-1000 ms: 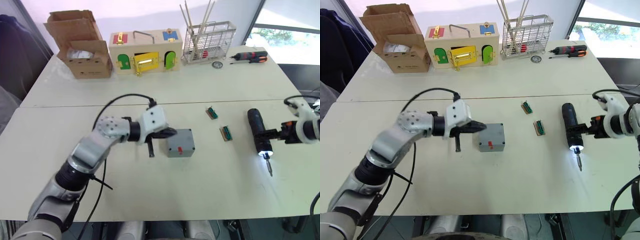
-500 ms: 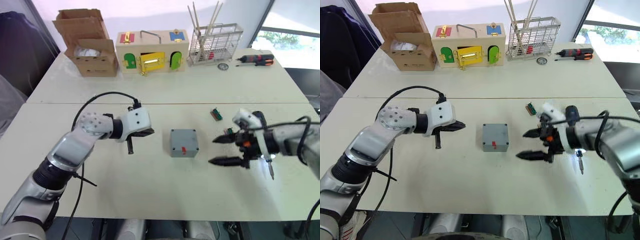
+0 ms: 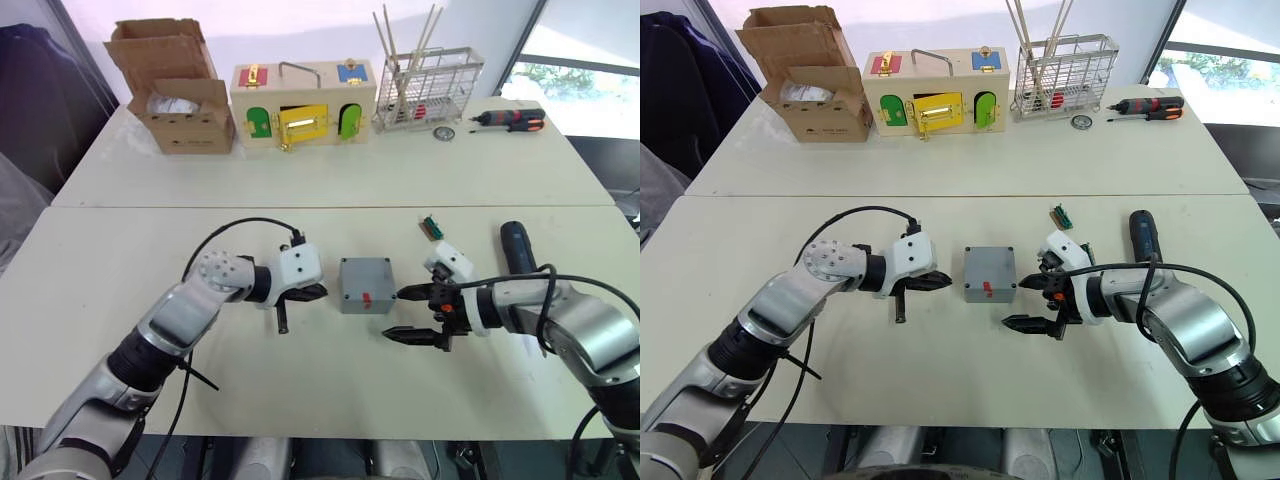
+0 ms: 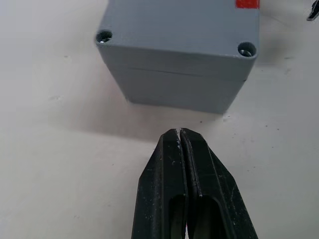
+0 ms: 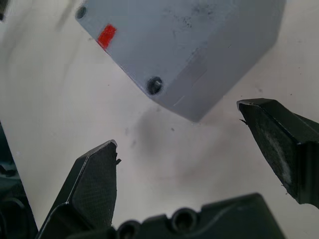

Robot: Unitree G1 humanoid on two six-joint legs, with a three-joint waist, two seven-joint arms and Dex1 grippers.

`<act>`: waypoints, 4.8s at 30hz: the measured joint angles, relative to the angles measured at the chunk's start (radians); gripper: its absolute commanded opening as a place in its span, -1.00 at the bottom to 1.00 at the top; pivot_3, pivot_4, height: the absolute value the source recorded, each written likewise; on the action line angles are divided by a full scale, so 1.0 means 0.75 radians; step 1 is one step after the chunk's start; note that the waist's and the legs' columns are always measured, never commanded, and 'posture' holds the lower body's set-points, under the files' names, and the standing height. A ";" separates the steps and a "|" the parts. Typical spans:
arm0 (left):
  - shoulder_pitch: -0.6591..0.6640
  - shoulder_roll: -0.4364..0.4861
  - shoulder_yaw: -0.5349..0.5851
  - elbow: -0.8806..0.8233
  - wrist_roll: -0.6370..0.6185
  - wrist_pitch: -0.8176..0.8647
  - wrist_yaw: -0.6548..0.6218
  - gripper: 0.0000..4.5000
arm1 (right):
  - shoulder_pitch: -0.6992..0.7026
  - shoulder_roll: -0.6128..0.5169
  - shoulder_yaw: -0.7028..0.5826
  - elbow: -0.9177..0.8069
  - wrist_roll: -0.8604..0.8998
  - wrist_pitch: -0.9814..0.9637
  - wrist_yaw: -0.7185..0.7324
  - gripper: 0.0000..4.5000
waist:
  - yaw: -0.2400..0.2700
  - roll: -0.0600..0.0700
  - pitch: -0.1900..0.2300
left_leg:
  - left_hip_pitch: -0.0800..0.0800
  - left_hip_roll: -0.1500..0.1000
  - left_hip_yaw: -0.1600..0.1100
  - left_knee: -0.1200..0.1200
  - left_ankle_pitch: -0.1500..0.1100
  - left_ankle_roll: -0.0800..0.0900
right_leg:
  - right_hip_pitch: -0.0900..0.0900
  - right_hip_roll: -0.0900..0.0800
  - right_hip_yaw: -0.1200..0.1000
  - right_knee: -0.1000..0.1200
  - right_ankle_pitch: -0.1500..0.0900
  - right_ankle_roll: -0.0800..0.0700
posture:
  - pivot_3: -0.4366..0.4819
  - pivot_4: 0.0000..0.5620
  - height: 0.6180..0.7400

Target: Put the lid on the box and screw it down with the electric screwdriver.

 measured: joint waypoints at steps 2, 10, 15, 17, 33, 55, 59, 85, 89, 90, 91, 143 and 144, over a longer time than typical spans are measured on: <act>-0.033 -0.062 -0.003 0.071 0.003 -0.022 0.001 -1.00 | 0.006 0.008 0.002 -0.023 0.011 0.022 -0.009 0.97 | 0.001 0.000 0.000 | 0.000 0.000 0.000 0.001 0.000 0.000 | 0.000 0.000 0.000 0.000 0.000 0.000 | -0.05 -0.47 0.84; -0.142 -0.172 0.022 0.333 0.047 -0.134 0.015 -1.00 | 0.074 0.070 -0.008 -0.136 0.066 0.116 -0.079 0.97 | -0.003 -0.001 0.000 | 0.000 0.000 0.000 0.000 0.000 0.000 | 0.000 0.000 -0.001 0.000 0.000 0.000 | -0.05 -0.47 0.84; -0.136 -0.118 -0.005 0.349 0.132 -0.209 -0.003 -1.00 | 0.103 0.000 -0.057 -0.219 0.095 0.135 -0.100 0.97 | -0.002 -0.001 0.000 | 0.000 -0.001 0.000 0.001 0.000 0.000 | 0.000 0.000 0.000 0.000 0.000 0.000 | -0.05 -0.47 0.84; -0.116 -0.049 -0.004 0.330 0.155 -0.208 -0.020 -1.00 | 0.107 -0.084 -0.093 -0.209 0.058 0.116 -0.101 0.97 | -0.003 -0.001 0.000 | 0.000 -0.001 0.000 0.000 0.000 0.001 | 0.000 0.000 0.000 0.000 0.000 0.000 | -0.05 -0.47 0.84; 0.109 -0.019 0.018 -0.082 0.027 0.030 -0.062 -1.00 | -0.202 -0.074 0.191 0.450 -0.450 -0.747 0.241 0.97 | -0.006 -0.002 0.000 | 0.000 0.000 0.001 0.001 -0.001 0.001 | 0.000 0.000 0.000 0.001 0.000 0.000 | -0.05 -0.47 0.84; 0.040 -0.143 -0.001 0.137 0.163 -0.087 0.109 -1.00 | -0.048 0.008 0.126 0.155 -0.361 -0.465 0.303 0.97 | -0.002 -0.002 0.000 | 0.000 0.000 0.000 0.002 0.000 0.000 | 0.000 0.000 0.000 0.001 0.000 0.000 | -0.05 -0.47 0.84; 0.040 -0.144 -0.001 0.137 0.162 -0.087 0.099 -1.00 | -0.041 0.008 0.125 0.144 -0.360 -0.452 0.274 0.97 | -0.001 -0.002 0.000 | 0.000 0.000 0.000 0.002 -0.001 0.000 | 0.000 0.000 0.000 0.001 0.000 0.000 | -0.05 -0.47 0.84; -0.059 -0.024 0.318 -0.222 -0.280 0.184 -0.120 -1.00 | 0.222 0.127 -0.782 -0.015 -0.029 0.079 -0.157 0.97 | -0.002 -0.004 -0.001 | 0.000 -0.001 0.001 0.002 -0.003 0.005 | 0.001 -0.001 0.000 0.001 0.000 0.000 | -0.05 -0.47 0.84; -0.059 -0.031 0.301 -0.258 -0.331 0.225 -0.103 -1.00 | 0.258 0.231 -0.742 0.064 -0.073 -0.022 -0.268 0.75 | -0.005 -0.004 -0.001 | 0.000 0.000 0.001 0.000 -0.001 0.001 | 0.000 -0.001 0.000 0.002 0.000 0.000 | -0.05 -0.47 0.84; -0.058 -0.031 0.282 -0.258 -0.330 0.226 -0.090 -1.00 | 0.264 0.255 -0.729 0.072 -0.085 -0.044 -0.297 0.66 | -0.005 -0.004 -0.001 | 0.001 0.000 0.002 0.001 -0.001 0.001 | 0.000 -0.001 0.001 0.002 0.000 0.000 | -0.05 -0.47 0.84; -0.057 -0.034 0.266 -0.259 -0.330 0.226 -0.080 -1.00 | 0.267 0.264 -0.718 0.079 -0.092 -0.062 -0.316 0.52 | -0.005 -0.004 -0.001 | 0.001 0.000 0.002 0.001 -0.001 0.001 | 0.000 -0.001 0.001 0.002 0.000 0.000 | -0.05 -0.47 0.84; -0.004 0.041 0.173 -0.275 -0.336 0.197 0.018 -1.00 | 0.054 0.285 -0.582 0.207 -0.113 -0.363 -0.461 -0.99 | -0.008 -0.004 -0.001 | 0.001 0.000 0.002 0.000 -0.001 0.001 | 0.000 0.000 0.001 0.001 0.000 0.000 | -0.05 -0.47 0.84; -0.004 0.064 0.177 -0.273 -0.336 0.197 0.006 -1.00 | 0.042 0.291 -0.578 0.160 -0.058 -0.334 -0.434 -0.99 | -0.011 -0.004 -0.001 | 0.001 0.001 0.001 0.000 -0.001 0.001 | 0.000 0.000 0.001 0.001 0.000 0.000 | -0.05 -0.47 0.84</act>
